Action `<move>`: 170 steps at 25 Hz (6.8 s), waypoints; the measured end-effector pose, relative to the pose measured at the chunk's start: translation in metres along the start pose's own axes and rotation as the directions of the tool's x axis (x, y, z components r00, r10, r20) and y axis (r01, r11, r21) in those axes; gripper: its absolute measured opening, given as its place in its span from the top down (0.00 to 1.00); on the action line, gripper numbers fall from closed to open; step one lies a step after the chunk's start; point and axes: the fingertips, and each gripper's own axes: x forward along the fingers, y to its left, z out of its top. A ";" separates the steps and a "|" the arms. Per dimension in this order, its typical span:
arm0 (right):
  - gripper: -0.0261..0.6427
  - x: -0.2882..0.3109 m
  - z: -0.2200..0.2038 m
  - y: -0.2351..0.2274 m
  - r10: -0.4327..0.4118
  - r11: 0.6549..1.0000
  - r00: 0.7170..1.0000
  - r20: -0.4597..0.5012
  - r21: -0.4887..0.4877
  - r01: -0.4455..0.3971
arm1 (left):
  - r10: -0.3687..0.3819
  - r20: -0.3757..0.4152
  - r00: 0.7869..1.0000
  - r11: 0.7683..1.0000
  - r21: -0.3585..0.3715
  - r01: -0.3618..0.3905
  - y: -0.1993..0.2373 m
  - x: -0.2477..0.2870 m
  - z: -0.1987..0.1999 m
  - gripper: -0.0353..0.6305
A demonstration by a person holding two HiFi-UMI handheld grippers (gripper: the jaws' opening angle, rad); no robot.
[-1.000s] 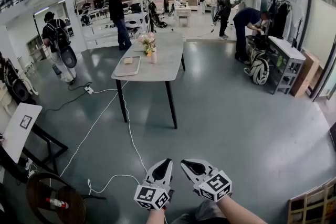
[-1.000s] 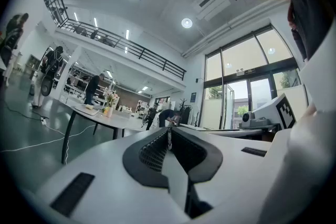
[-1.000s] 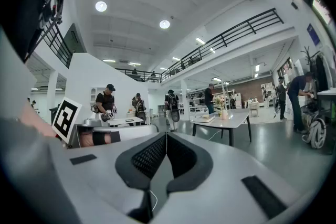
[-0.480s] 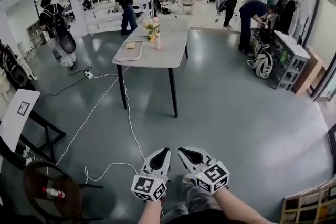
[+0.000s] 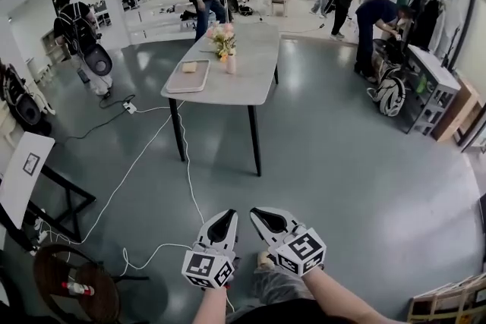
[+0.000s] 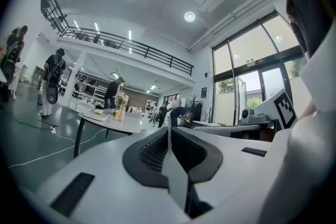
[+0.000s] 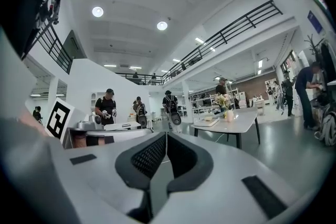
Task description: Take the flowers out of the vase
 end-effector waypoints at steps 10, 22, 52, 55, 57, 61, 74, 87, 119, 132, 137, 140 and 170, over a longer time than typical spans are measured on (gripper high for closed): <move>0.93 0.068 0.025 -0.102 0.001 0.999 1.000 -0.014 -0.036 -0.001 | 0.006 0.020 1.000 1.000 -0.026 -0.005 0.056 0.116 0.018 0.90; 0.93 0.097 0.024 -0.166 -0.013 1.000 1.000 -0.025 -0.006 0.012 | -0.002 -0.010 1.000 0.999 -0.036 0.002 0.073 0.181 0.013 0.90; 0.93 0.245 0.046 -0.250 0.025 1.000 0.999 -0.032 -0.006 -0.025 | -0.027 -0.035 0.999 1.000 0.005 0.028 0.188 0.306 0.045 0.90; 0.93 0.265 0.047 -0.265 0.003 1.000 0.999 -0.044 0.004 -0.003 | -0.050 -0.044 0.998 0.999 0.004 0.050 0.204 0.325 0.048 0.90; 0.93 0.277 0.047 -0.275 -0.012 1.000 0.999 -0.052 0.010 0.012 | -0.069 -0.054 0.996 0.998 -0.002 0.069 0.214 0.337 0.048 0.90; 0.93 0.302 0.047 -0.296 -0.048 0.998 0.997 -0.067 0.024 0.050 | -0.106 -0.076 0.992 0.994 -0.014 0.105 0.236 0.363 0.047 0.90; 0.93 0.395 0.044 -0.337 -0.107 0.991 0.992 -0.071 0.068 0.112 | -0.157 -0.115 0.981 0.988 -0.014 0.157 0.319 0.416 0.051 0.90; 0.93 0.436 0.052 -0.364 -0.147 0.987 0.987 -0.062 0.055 0.150 | -0.202 -0.113 0.973 0.979 -0.036 0.200 0.357 0.457 0.054 0.90; 0.93 0.536 0.059 -0.528 -0.072 0.997 0.996 -0.052 -0.029 0.070 | 0.079 -0.012 0.997 0.996 -0.042 -0.079 0.440 0.611 0.035 0.90; 0.93 0.576 0.069 -0.560 -0.027 0.996 0.999 0.018 -0.079 0.029 | 0.188 0.029 0.982 0.982 0.024 -0.189 0.455 0.650 0.032 0.90; 0.92 0.587 0.066 -0.574 -0.064 0.989 0.998 -0.002 -0.133 0.063 | 0.238 0.056 0.970 0.971 -0.025 -0.237 0.474 0.655 0.027 0.90; 0.92 0.592 0.067 -0.584 -0.107 0.987 0.994 0.005 -0.122 0.107 | 0.245 0.057 0.968 0.970 -0.015 -0.245 0.480 0.655 0.026 0.90; 0.74 0.633 0.070 -0.607 -0.292 0.938 0.957 -0.004 -0.197 0.285 | 0.259 0.107 0.960 0.964 0.041 -0.264 0.496 0.662 0.032 0.90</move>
